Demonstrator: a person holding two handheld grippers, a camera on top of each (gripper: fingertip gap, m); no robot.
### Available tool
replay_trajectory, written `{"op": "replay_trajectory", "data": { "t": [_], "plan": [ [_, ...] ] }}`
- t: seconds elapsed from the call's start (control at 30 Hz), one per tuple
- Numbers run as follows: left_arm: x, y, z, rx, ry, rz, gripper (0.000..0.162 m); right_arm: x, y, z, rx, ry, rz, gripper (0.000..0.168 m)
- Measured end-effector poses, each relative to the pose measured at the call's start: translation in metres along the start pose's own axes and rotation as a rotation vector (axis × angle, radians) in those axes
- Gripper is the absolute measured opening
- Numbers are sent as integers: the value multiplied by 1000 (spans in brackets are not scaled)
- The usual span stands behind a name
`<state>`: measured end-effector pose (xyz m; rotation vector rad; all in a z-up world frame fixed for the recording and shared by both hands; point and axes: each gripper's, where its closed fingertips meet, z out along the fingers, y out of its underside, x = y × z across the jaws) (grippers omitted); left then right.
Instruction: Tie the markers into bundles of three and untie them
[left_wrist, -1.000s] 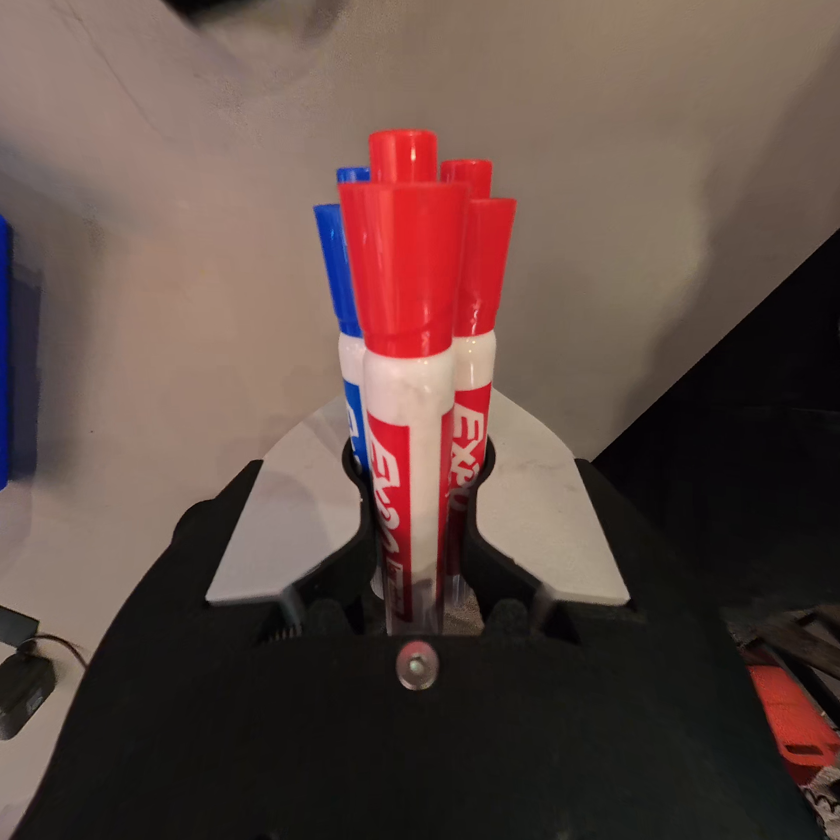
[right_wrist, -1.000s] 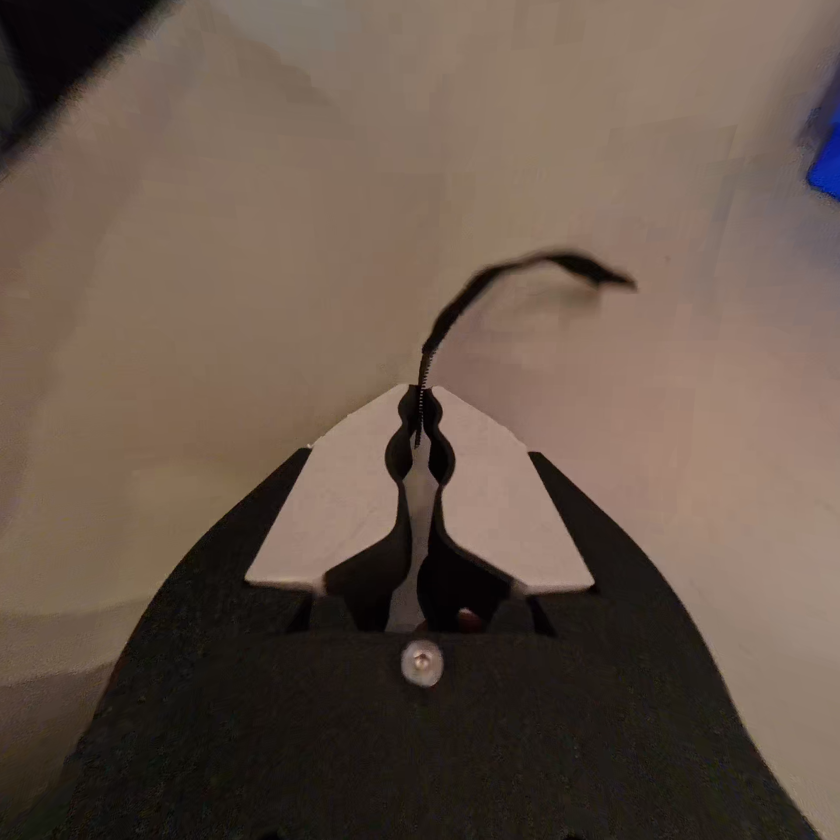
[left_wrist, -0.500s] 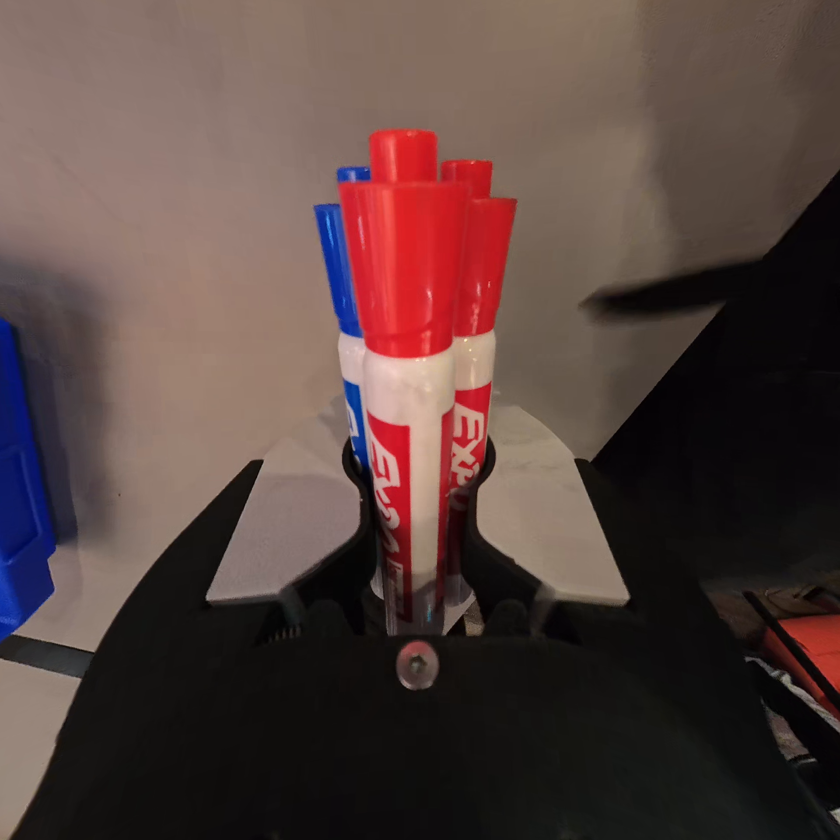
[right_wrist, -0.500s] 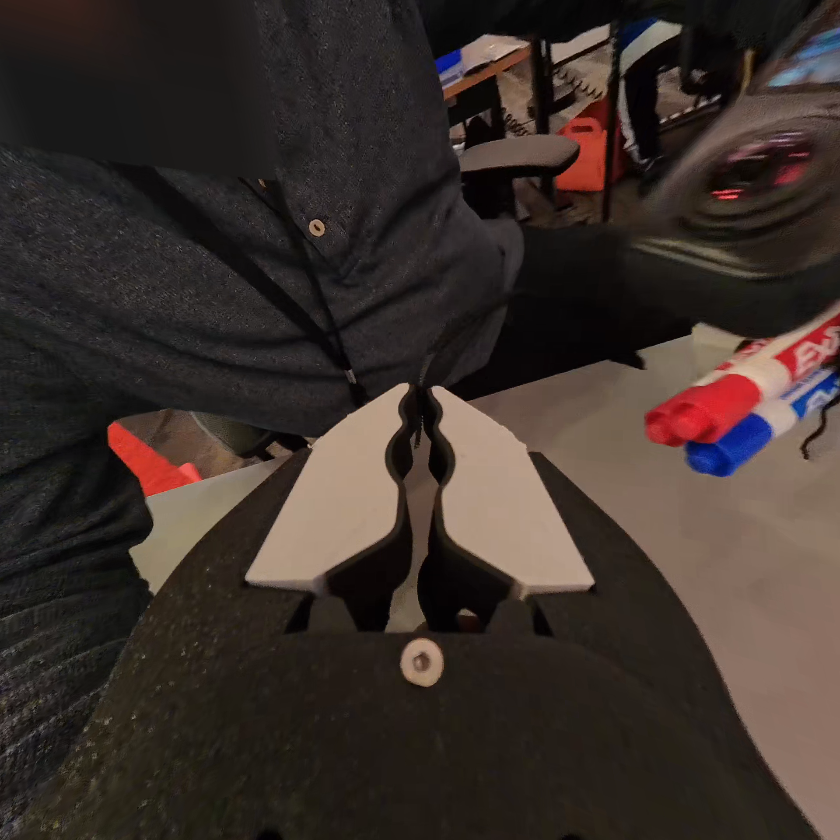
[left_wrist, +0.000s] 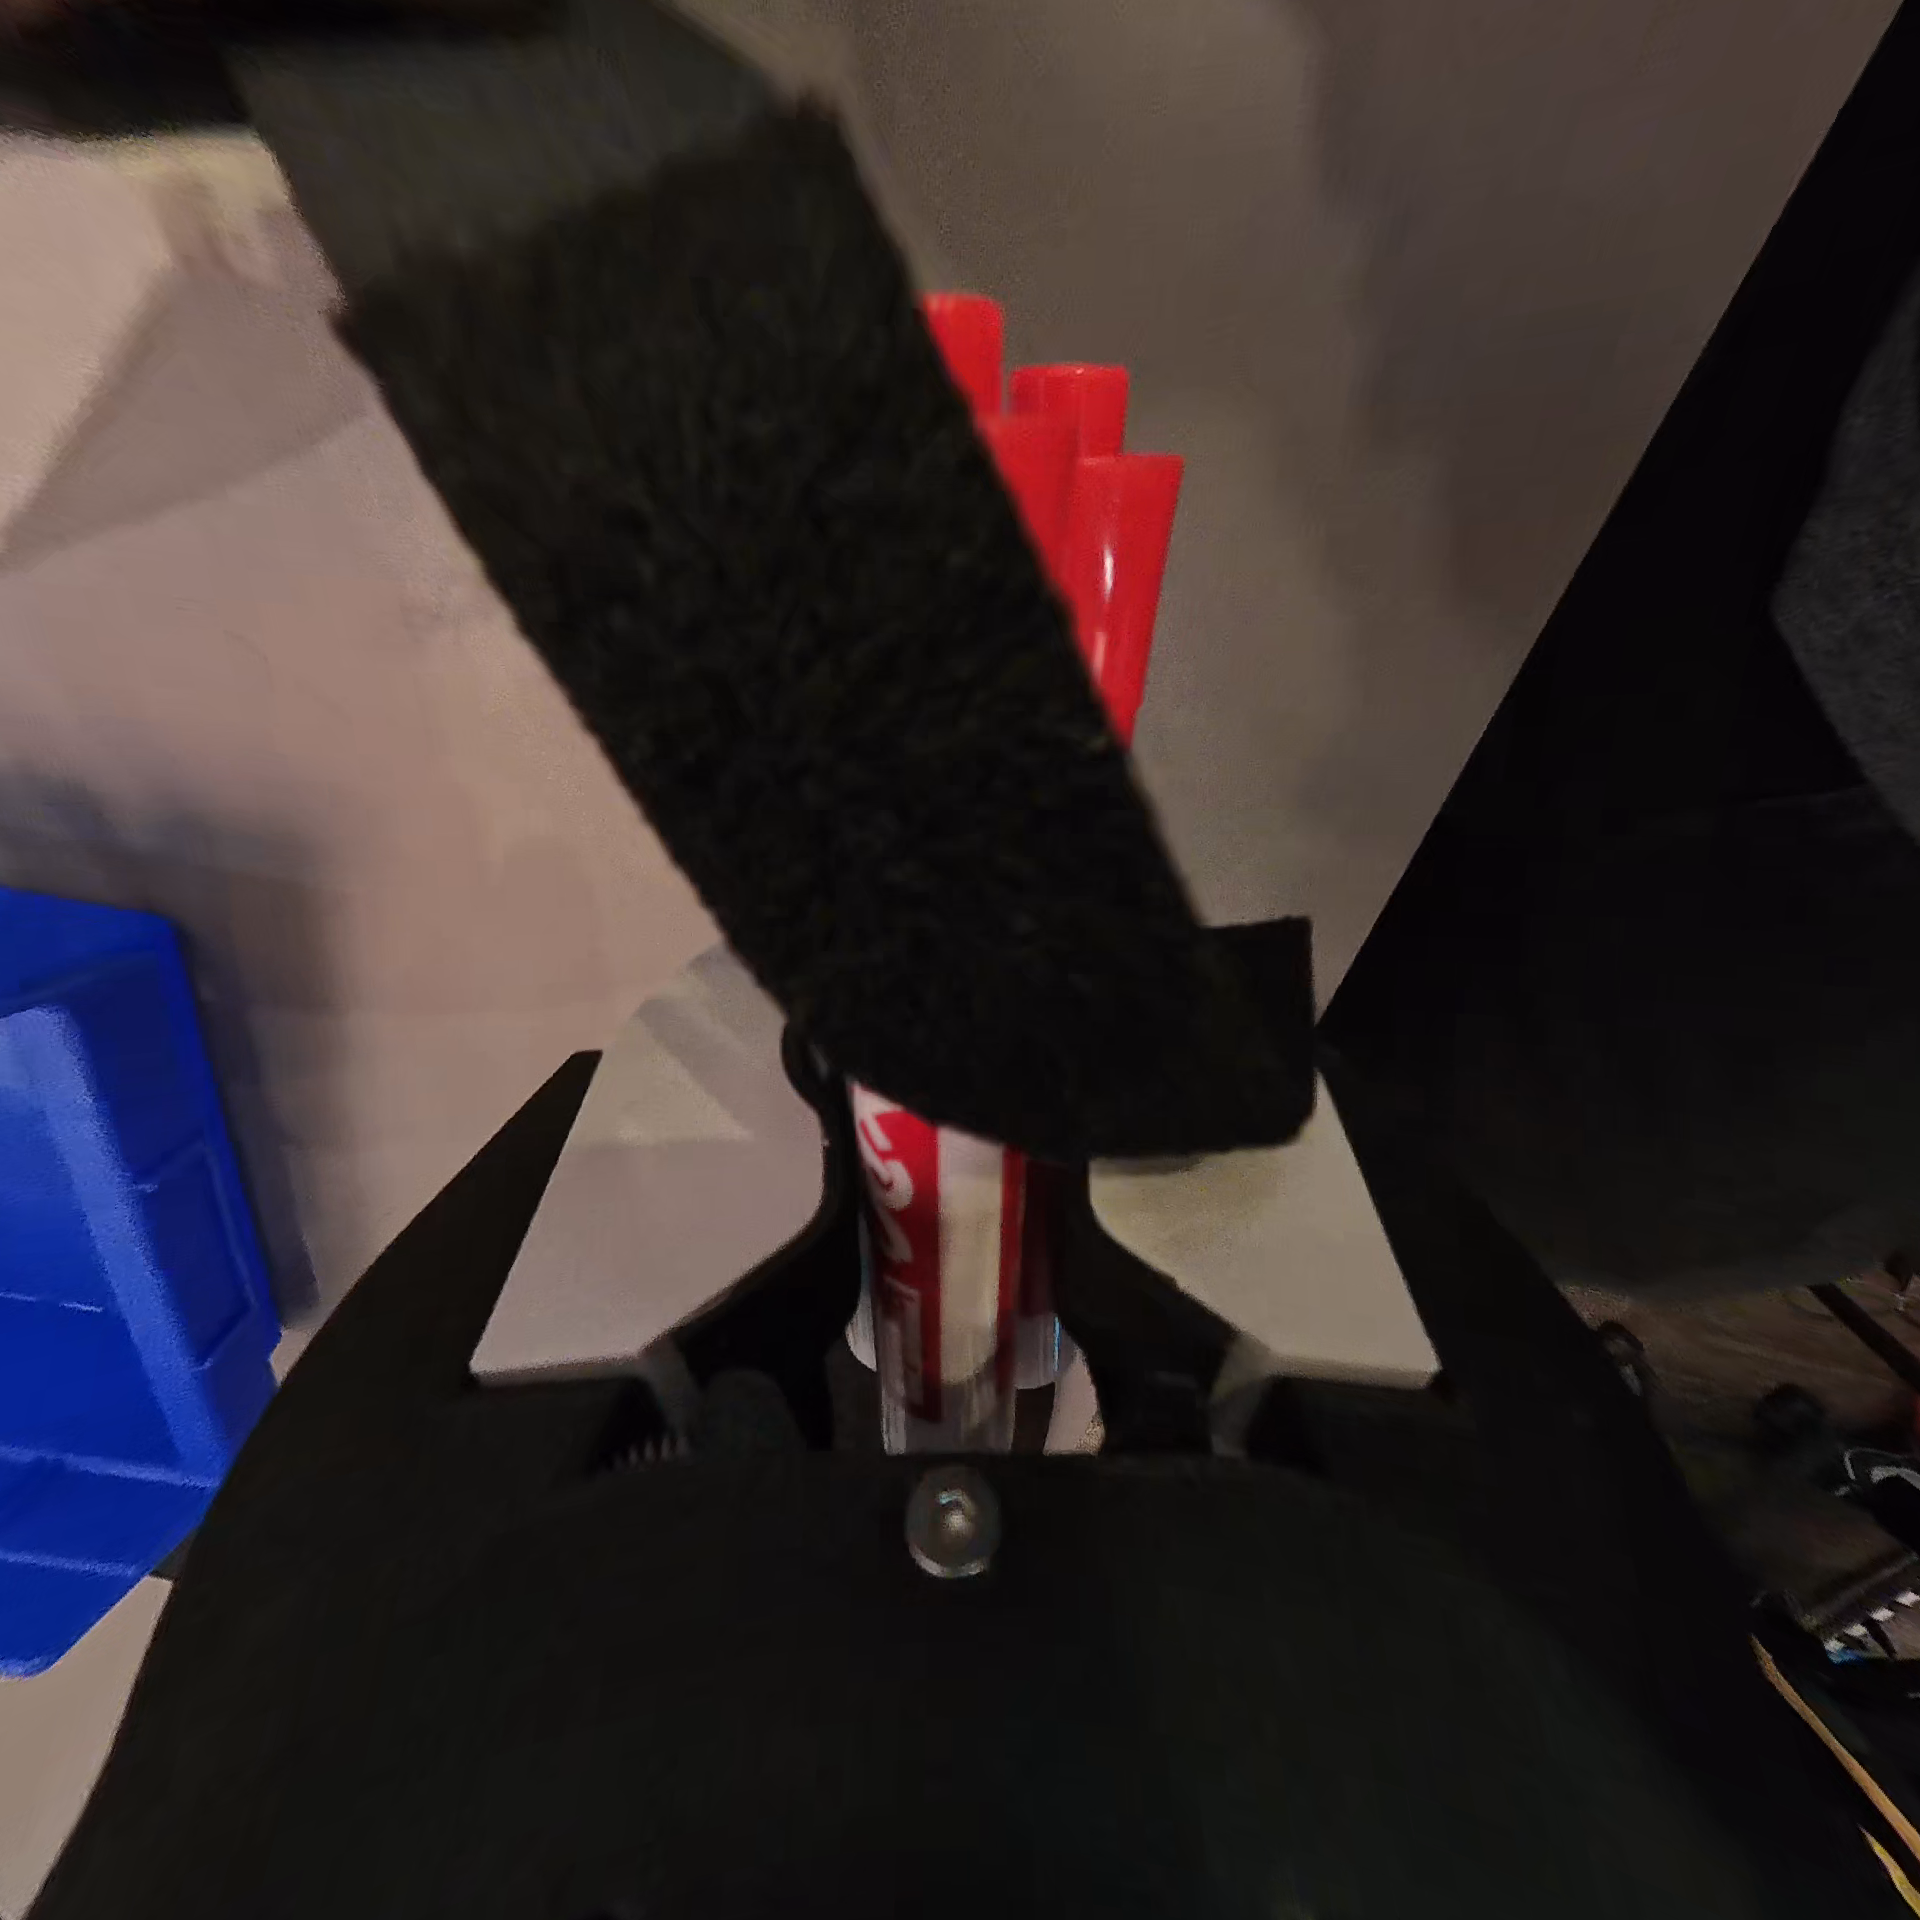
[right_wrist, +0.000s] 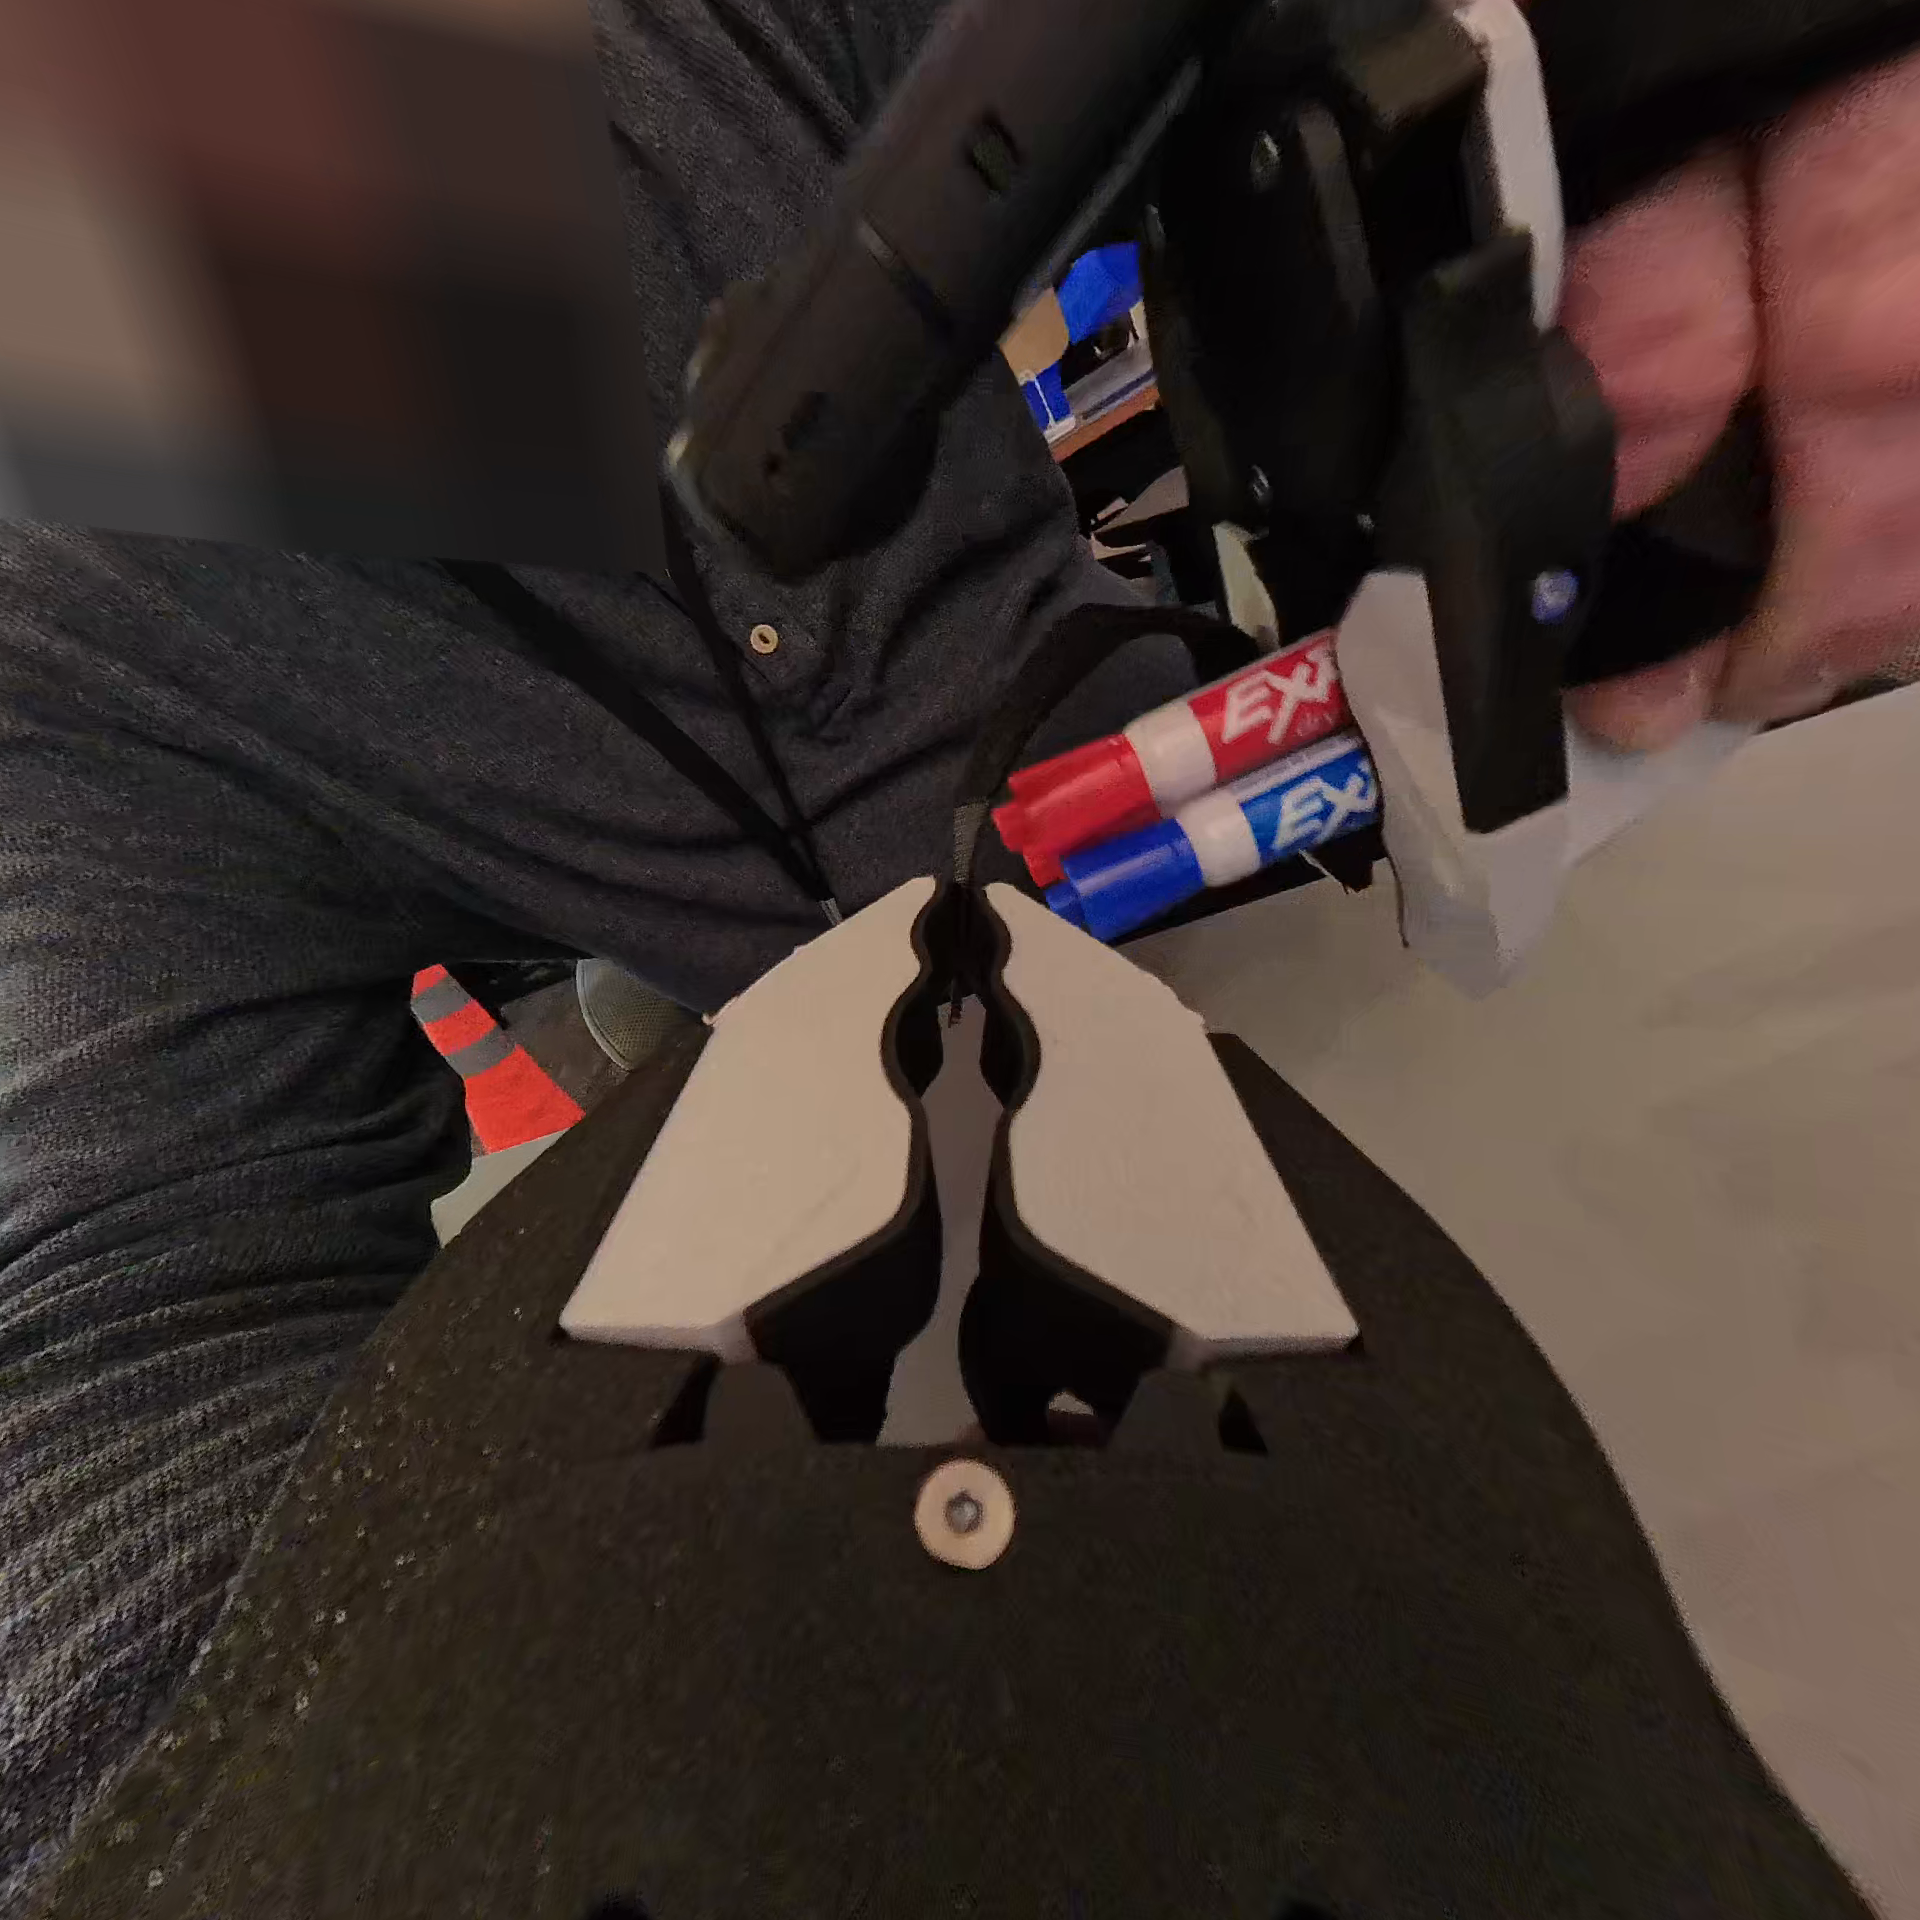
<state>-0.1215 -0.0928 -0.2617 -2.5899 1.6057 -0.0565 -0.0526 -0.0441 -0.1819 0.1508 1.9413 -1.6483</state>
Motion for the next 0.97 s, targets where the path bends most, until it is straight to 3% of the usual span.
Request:
{"op": "replay_trajectory", "data": {
  "t": [0.03,0.67,0.97],
  "plan": [
    [0,0,-3,1,2,3,41,1,0,-1,7,-10,6,1],
    [6,-20,-17,54,37,73,43,30,8,0,111,-95,64,1],
    [4,-21,-15,57,44,73,43,39,15,6,140,-68,99,11]
  ]
}}
